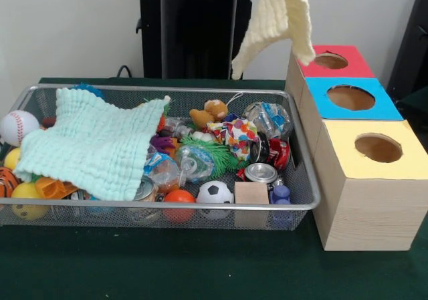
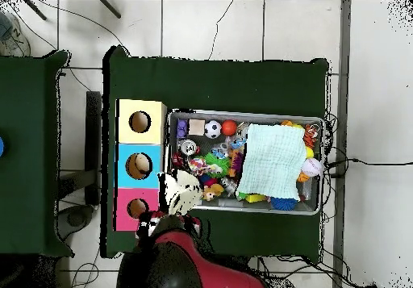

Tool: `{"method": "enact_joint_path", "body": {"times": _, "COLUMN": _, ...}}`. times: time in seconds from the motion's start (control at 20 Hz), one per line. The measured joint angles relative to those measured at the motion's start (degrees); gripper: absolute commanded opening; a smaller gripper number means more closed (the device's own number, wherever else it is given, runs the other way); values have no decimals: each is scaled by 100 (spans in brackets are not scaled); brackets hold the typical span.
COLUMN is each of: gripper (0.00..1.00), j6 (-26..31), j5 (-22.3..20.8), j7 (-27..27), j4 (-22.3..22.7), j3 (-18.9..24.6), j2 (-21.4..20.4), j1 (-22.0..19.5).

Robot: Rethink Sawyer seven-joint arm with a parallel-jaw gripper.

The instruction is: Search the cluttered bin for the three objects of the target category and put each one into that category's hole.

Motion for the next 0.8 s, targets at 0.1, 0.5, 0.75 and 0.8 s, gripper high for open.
{"method": "enact_joint_path", "body": {"times": 0.1, "gripper": 0, "j6": 28, "j5": 66, "j7": 0, "j4": 108, "j3": -16, "j2": -90, "j1": -141}}
{"method": "enact_joint_path", "body": {"times": 0.5, "gripper": 0, "j6": 204, "j5": 84, "j7": -1, "j4": 142, "j3": -16, "j2": -159, "j1": -891}}
{"method": "enact_joint_path", "body": {"times": 0.75, "gripper": 0, "j6": 359, "j5": 84, "j7": -49, "j4": 141, "j3": 9, "j2": -160, "j1": -1679}}
{"method": "enact_joint_path", "body": {"times": 0.8, "gripper": 0, "j6": 370, "j5": 84, "j7": -65, "j4": 141, "j3": 22, "j2": -159, "j1": -1809}}
